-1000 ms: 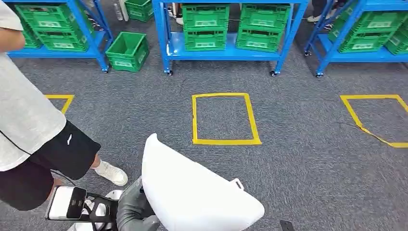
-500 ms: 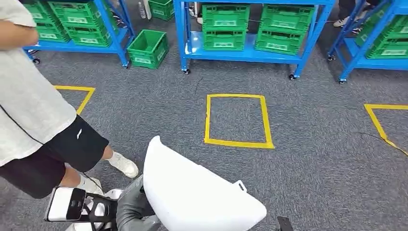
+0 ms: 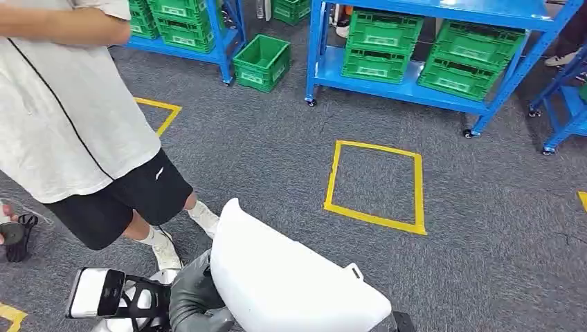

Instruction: Take the parts from the cabinet and place them on the table.

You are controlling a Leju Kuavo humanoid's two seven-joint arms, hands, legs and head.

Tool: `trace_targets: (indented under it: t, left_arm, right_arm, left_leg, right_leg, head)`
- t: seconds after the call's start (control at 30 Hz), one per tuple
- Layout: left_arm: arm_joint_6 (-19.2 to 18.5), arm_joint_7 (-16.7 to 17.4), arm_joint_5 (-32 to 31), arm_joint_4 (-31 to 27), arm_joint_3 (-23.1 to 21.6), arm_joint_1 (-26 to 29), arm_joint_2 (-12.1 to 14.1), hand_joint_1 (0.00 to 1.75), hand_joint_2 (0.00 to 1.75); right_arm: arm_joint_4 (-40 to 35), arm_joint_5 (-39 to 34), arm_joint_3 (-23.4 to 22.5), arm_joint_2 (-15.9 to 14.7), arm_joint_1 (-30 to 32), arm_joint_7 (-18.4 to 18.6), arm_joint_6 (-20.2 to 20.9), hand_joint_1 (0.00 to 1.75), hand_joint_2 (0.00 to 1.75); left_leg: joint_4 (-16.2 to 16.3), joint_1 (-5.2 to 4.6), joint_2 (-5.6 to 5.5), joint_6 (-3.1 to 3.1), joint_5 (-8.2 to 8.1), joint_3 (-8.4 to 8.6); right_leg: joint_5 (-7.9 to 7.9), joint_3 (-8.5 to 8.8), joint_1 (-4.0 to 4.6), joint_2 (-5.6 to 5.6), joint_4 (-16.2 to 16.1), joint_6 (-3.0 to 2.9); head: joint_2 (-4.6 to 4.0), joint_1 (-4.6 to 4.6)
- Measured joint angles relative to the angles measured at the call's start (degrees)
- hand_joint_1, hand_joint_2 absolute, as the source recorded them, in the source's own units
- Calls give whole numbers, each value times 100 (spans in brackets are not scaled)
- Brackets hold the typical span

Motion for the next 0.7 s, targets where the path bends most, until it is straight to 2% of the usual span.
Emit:
trace_targets:
  t: [0.03,0.07,0.1,0.17,0.2,0.23,0.27,0.3,0.33,0.37,0.4,0.43,0.47,0.5,0.53,0.57,0.6,0.67,0.7]
  left_arm:
    - [-2,0,0,0,0,1,0,175,175]
    - [0,2,0,0,0,1,7,175,175]
    - [2,9,-4,-2,-2,7,4,175,175]
    - [7,13,-11,-4,-2,13,18,175,175]
    - [7,13,-13,-4,0,13,22,175,175]
    - [9,15,-18,-11,4,18,26,175,175]
    - [11,18,-20,-13,6,7,33,175,175]
    - [24,24,-20,-13,2,11,33,175,175]
    - [26,33,-28,-13,0,14,33,175,175]
    - [26,33,-31,-11,0,17,39,175,175]
    - [28,39,-37,-11,0,22,44,175,175]
    - [35,44,-44,-11,0,24,48,175,175]
    - [37,48,-55,-13,0,24,50,175,175]
    - [42,48,-57,-13,0,23,52,175,175]
    - [42,48,-55,-18,4,22,52,175,175]
    - [44,48,-57,-33,7,24,57,175,175]
    - [44,48,-57,-48,4,11,55,175,175]
    - [63,59,-65,-55,4,14,66,175,175]
    - [68,61,-70,-63,4,14,68,175,175]
  right_arm:
    - [0,0,0,-4,0,0,0,0,0]
    - [2,0,2,4,0,0,0,0,0]
    - [2,0,2,4,-15,-4,0,0,0]
    - [2,-2,4,13,-23,-2,7,0,0]
    - [2,-2,4,46,-30,-2,20,0,0]
    - [2,2,4,37,-41,-4,26,0,0]
    - [2,4,4,44,-37,-4,31,0,0]
    - [2,2,4,50,-23,-4,46,0,0]
    - [4,2,6,52,-9,-4,46,0,0]
    - [4,2,4,52,5,-4,48,0,0]
    - [7,4,7,52,11,-4,50,0,0]
    - [7,4,7,57,9,-4,55,0,0]
    - [7,4,7,63,2,-4,57,0,0]
    - [7,4,7,68,-5,-4,57,0,0]
    - [7,7,7,83,-10,-4,61,0,0]
    - [7,7,7,107,-10,-4,66,0,0]
    - [9,9,7,96,-12,-4,68,0,0]
    - [9,11,9,111,-15,-6,79,0,0]
    - [9,11,11,127,-38,-7,79,0,0]
  left_leg:
    - [59,2,-56,-35,-23,-37]
    - [106,-46,-116,-81,-50,-78]
    - [116,-42,-132,-100,-45,-111]
    - [105,-16,-210,-155,-11,-146]
    - [129,-2,-253,-168,-25,-160]
    - [231,-14,-36,-201,-106,-196]
    - [534,-12,218,-249,-311,-331]
    - [1037,15,389,-287,-572,-576]
    - [1522,35,456,-308,-778,-820]
    - [1908,50,481,-324,-900,-1018]
    - [2030,57,491,-329,-877,-1087]
    - [1850,59,499,-319,-733,-1003]
    - [1389,56,520,-289,-500,-760]
    - [830,45,589,-241,-278,-446]
    - [304,11,747,-170,-121,-131]
    - [205,-19,922,-130,-173,-102]
    - [141,-52,895,-103,-163,-99]
    - [145,-78,785,-69,-164,-111]
    - [66,-82,703,-22,-131,-89]
  right_leg:
    - [108,174,-34,234,-426,-1]
    - [111,163,17,270,-411,-88]
    - [121,177,19,199,-380,-155]
    - [142,154,49,132,-373,-225]
    - [163,161,-35,78,-398,-262]
    - [163,173,-14,29,-400,-276]
    - [150,178,-11,-23,-399,-334]
    - [144,178,9,-90,-399,-343]
    - [139,173,26,-157,-398,-350]
    - [134,169,36,-230,-397,-355]
    - [131,169,44,-296,-397,-357]
    - [125,171,51,-367,-397,-363]
    - [122,179,64,-430,-398,-365]
    - [117,190,74,-485,-399,-368]
    - [112,204,90,-533,-401,-368]
    - [102,222,112,-586,-412,-347]
    - [87,225,117,-615,-418,-317]
    - [83,258,94,-743,-444,-257]
    - [89,314,118,-813,-493,-223]
  head:
    - [0,4]
    - [0,7]
    - [0,0]
    - [0,-4]
    - [0,-4]
    - [0,-11]
    - [0,-57]
    - [0,-52]
    - [0,-55]
    - [0,-55]
    - [0,-55]
    - [0,-55]
    - [0,-57]
    - [0,-57]
    - [0,-55]
    - [0,-30]
    - [0,-30]
    - [0,-33]
    - [0,-35]
